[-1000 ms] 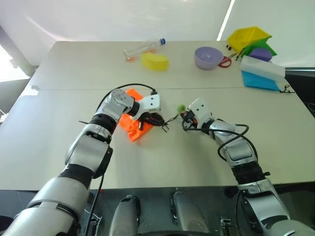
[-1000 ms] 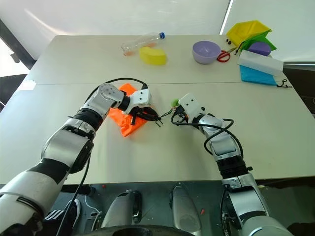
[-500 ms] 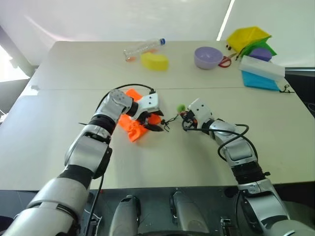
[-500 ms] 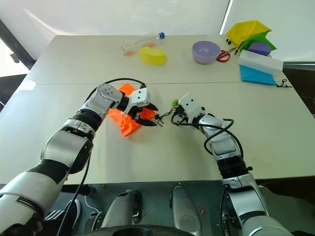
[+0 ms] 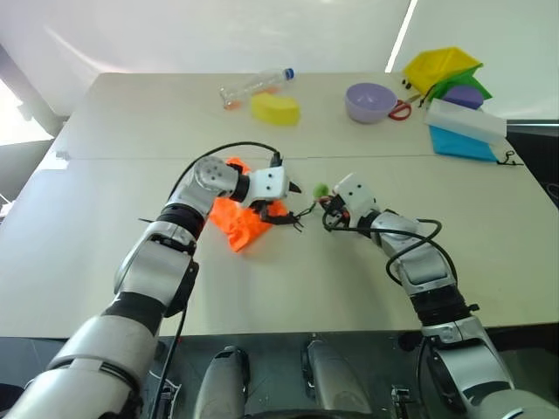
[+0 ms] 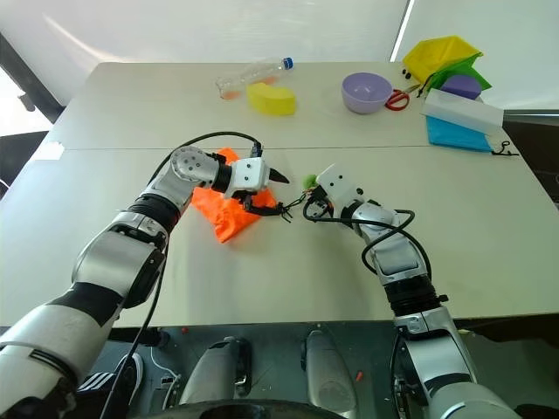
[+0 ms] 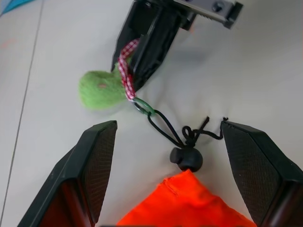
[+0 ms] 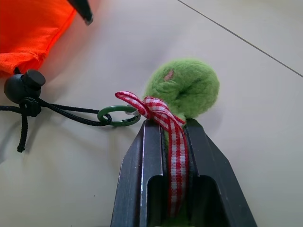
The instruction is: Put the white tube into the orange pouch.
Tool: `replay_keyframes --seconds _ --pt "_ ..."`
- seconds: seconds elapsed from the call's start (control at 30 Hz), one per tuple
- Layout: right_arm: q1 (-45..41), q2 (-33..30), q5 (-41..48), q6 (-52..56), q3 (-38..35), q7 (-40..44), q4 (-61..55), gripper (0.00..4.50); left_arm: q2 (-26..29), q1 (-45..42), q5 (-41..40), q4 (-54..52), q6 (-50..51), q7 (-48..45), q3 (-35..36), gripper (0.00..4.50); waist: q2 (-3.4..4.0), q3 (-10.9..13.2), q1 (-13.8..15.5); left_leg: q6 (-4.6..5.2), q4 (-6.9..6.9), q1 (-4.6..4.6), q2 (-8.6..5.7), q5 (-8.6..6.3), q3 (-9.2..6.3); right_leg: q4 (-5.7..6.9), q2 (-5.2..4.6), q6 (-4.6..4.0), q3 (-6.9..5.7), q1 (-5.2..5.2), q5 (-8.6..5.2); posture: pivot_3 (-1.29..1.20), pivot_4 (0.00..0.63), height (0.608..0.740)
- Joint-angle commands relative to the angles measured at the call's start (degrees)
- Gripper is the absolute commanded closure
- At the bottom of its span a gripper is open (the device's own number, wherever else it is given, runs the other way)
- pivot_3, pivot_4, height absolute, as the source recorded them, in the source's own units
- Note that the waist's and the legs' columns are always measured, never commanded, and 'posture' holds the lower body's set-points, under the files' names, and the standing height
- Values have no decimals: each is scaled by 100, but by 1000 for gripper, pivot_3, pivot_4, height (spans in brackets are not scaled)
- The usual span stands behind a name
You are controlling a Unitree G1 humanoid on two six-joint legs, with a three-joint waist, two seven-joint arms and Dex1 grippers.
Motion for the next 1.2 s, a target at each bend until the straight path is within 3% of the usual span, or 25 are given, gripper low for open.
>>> replay_keyframes --seconds 0.03,0.4,0.5,1.0,1.1,1.2 --pt "-141 -24 7 -106 -111 -4 -91 4500 162 -41 401 -11 -317 283 -270 769 0 0 3 0 0 0 0 0 -1 0 1 0 -1 0 0 0 150 740" --pt "-214 22 -12 -137 -80 1 -20 4500 33 -59 499 180 92 492 -324 769 0 -1 7 0 42 0 1 0 -1 7 0 -1 0 16 1 0 150 740" --pt "-207 14 -12 -132 -83 5 -35 4500 -6 -31 413 182 150 413 -248 1500 0 -1 16 0 49 1 0 0 -1 7 -2 -2 0 21 1 0 150 740" --pt "-304 76 -17 -133 -150 -150 88 4500 -218 -134 200 307 839 484 34 1500 0 -1 43 0 51 0 0 0 -1 7 -3 0 0 23 2 0 150 740" --pt "-288 53 -41 -160 -115 -152 95 4500 -235 -117 213 305 899 538 68 2334 0 0 38 0 49 0 0 0 -2 6 -3 2 -1 22 2 0 150 740" --pt "-262 59 -22 -134 -120 -153 50 4500 -252 -84 229 289 898 507 75 2334 0 -1 37 0 49 0 0 0 -2 6 -3 2 -1 22 2 0 150 740"
